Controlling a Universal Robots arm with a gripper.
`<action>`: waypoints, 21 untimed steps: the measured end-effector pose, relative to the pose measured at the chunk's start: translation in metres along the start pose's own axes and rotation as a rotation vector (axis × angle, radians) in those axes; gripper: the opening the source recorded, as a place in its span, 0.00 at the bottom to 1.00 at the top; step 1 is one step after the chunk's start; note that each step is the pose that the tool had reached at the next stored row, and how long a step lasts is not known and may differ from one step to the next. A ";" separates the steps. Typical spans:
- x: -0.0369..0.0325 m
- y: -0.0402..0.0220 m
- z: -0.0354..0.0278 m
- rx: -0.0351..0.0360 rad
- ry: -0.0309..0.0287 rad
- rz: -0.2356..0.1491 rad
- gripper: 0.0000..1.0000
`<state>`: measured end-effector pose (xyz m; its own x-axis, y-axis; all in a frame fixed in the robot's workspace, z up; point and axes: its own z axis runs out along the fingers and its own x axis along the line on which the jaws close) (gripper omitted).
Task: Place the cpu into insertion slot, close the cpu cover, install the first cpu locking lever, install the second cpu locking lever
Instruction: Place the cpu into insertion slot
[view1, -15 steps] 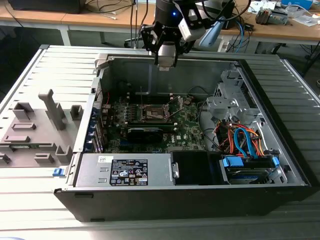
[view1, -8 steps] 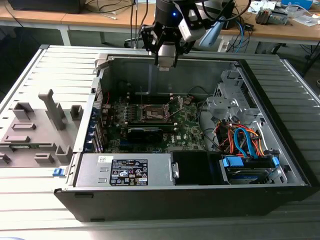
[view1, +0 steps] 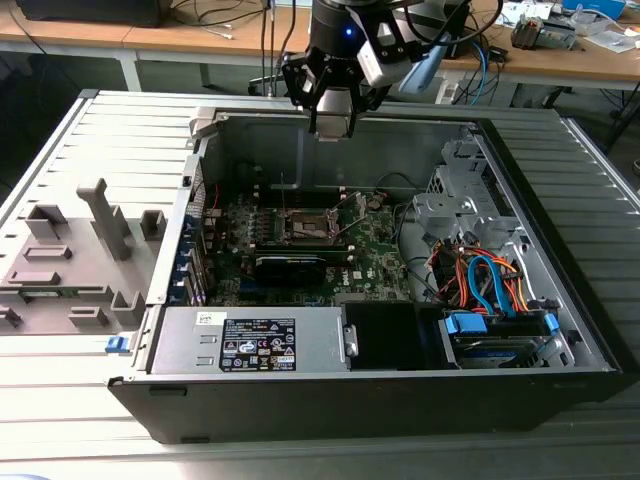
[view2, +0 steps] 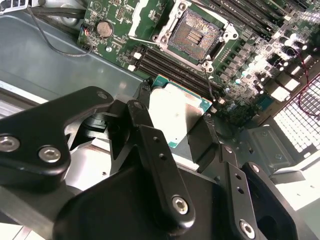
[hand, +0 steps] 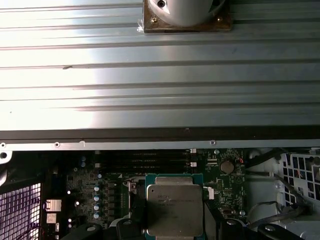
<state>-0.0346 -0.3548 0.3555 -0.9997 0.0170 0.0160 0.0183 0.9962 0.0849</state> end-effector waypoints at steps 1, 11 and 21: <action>0.0000 -0.0002 0.0001 -0.0002 -0.0001 0.000 0.55; -0.0001 -0.0043 0.0018 0.0000 0.0000 0.000 0.55; -0.0002 -0.0069 0.0033 0.0000 0.0000 0.000 0.55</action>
<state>-0.0346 -0.3614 0.3516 -0.9997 0.0170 0.0160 0.0182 0.9962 0.0848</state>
